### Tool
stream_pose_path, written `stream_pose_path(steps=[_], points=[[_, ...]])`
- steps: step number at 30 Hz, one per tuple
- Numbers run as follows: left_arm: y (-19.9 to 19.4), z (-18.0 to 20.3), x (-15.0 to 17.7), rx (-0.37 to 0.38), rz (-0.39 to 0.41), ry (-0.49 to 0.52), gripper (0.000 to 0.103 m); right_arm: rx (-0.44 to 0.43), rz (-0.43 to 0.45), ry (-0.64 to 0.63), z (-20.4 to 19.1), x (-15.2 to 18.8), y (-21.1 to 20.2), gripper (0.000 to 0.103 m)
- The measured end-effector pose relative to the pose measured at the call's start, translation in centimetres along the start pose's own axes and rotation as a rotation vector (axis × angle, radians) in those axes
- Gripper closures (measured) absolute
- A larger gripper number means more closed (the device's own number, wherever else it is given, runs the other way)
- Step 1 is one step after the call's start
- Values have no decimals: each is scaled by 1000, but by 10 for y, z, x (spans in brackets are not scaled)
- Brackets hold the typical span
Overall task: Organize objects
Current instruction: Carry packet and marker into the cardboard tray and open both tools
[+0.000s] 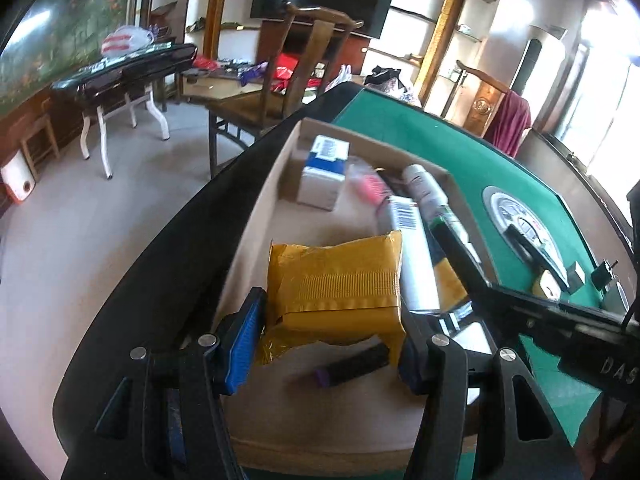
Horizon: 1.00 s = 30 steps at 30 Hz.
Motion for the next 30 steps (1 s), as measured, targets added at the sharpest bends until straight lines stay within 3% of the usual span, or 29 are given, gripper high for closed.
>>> stream_pose_path(steps=[15, 30], points=[[10, -2, 1, -17, -16, 15, 50, 19, -83, 42, -13, -29, 62, 91], [14, 4, 9, -58, -19, 35, 49, 49, -94, -1, -14, -34, 71, 91]])
Point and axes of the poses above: each gripper's, at about its wrist camera, not at the fingertips, and y roughly the way its jaws point, z to its right, x to its underside, the point moved 3 cm from there along y, roughly the way its jaws point, and after that the axes turned 6 degrees about z, right-handed, at the moved point
